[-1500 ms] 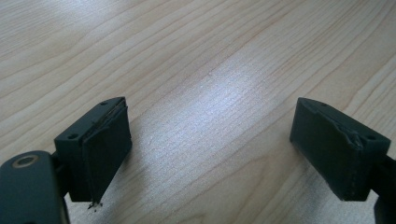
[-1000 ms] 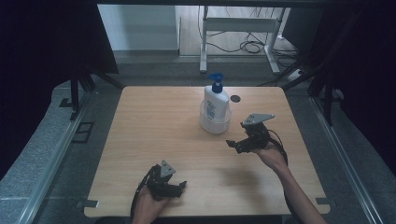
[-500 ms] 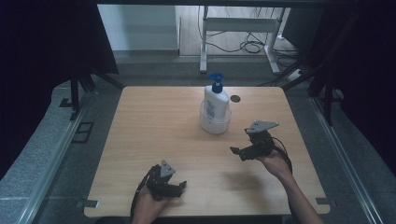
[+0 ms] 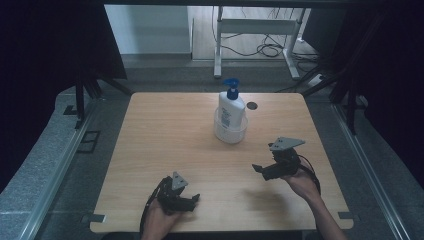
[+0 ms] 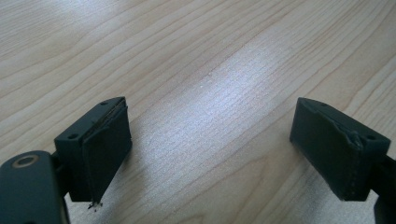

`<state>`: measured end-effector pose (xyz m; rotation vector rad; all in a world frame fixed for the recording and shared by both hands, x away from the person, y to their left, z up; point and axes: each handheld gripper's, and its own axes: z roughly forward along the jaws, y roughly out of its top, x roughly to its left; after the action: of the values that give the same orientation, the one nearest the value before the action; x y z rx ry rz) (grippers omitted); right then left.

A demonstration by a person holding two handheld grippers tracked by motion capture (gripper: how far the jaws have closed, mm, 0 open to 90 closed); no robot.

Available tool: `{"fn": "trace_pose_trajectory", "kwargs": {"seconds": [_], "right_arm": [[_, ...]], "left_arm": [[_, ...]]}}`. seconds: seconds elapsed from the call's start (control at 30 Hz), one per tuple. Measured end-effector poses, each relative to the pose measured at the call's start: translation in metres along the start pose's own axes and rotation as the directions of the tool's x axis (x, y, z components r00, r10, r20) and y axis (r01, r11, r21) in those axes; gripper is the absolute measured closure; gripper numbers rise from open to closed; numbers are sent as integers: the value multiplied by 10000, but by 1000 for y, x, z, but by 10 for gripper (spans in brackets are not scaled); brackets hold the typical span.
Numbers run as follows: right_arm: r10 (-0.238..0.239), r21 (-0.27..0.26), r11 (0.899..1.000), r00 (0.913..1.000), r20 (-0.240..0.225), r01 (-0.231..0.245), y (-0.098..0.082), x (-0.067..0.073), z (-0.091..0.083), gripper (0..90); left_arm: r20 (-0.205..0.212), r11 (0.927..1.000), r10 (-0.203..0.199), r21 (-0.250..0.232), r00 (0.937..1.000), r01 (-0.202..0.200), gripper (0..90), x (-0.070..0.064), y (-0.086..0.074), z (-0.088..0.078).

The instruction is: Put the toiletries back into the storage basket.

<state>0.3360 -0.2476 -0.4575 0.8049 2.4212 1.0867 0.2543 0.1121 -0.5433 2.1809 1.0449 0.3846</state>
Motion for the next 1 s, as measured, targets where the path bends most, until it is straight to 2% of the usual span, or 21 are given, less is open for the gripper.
{"fn": "trace_pose_trajectory", "kwargs": {"seconds": [0.53, 0.73, 1.0], "right_arm": [[62, 87, 9999, 9999, 87, -63, -31, 11, -13, 7], [223, 138, 9997, 9998, 13, -223, -45, 18, -14, 7], [292, 474, 9985, 9996, -26, -291, -63, 26, -11, 7]], "left_arm": [[-5, 10000, -23, -3, 10000, 23, 119, 0, 0, 0], [-14, 10000, -32, -1, 10000, 32, 119, -1, 0, 0], [-14, 10000, -61, 0, 10000, 61, 119, -1, 0, 0]]}}
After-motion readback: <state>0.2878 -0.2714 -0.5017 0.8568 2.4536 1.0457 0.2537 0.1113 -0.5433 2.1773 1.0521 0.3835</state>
